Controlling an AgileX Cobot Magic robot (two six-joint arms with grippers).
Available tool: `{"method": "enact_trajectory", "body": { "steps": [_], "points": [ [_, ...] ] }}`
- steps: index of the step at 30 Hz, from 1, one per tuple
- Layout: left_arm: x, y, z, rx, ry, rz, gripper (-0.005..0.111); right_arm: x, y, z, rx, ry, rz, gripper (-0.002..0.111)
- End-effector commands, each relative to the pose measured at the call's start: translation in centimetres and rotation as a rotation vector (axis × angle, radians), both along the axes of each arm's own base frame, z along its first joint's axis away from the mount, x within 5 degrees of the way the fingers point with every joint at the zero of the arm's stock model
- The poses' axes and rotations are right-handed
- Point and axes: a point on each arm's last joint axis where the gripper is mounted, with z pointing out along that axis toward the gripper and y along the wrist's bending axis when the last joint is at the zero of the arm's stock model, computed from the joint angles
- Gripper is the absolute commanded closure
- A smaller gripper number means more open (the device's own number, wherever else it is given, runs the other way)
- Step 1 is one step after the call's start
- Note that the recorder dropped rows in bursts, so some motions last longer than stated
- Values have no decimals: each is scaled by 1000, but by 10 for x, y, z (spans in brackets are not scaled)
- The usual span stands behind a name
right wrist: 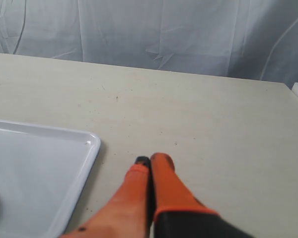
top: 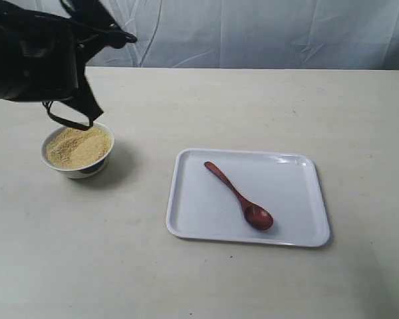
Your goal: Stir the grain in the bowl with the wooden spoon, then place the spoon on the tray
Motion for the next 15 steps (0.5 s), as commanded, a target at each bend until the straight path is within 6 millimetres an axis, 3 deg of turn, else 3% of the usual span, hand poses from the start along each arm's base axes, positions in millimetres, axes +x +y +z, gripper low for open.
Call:
{"method": "enact_trajectory", "body": {
  "steps": [1,5,9,10,11,12,15],
  "points": [
    [-16,31,-5,-126,251,196,107,0,0,1,-1,-15,-3,108],
    [-20,66,-1,-394,453,259,107,0,0,1,-1,-15,-3,108],
    [-40,119,17,-668,436,406,107,0,0,1,-1,-15,-3,108],
    [-59,135,24,-739,387,448,107,0,0,1,-1,-15,-3,108],
    [-67,139,27,-766,359,458,107,0,0,1,-1,-15,-3,108],
    [-90,145,35,-803,283,452,107,0,0,1,-1,-15,-3,108],
    [-136,146,49,-846,124,380,107,0,0,1,-1,-15,-3,108]
  ]
}}
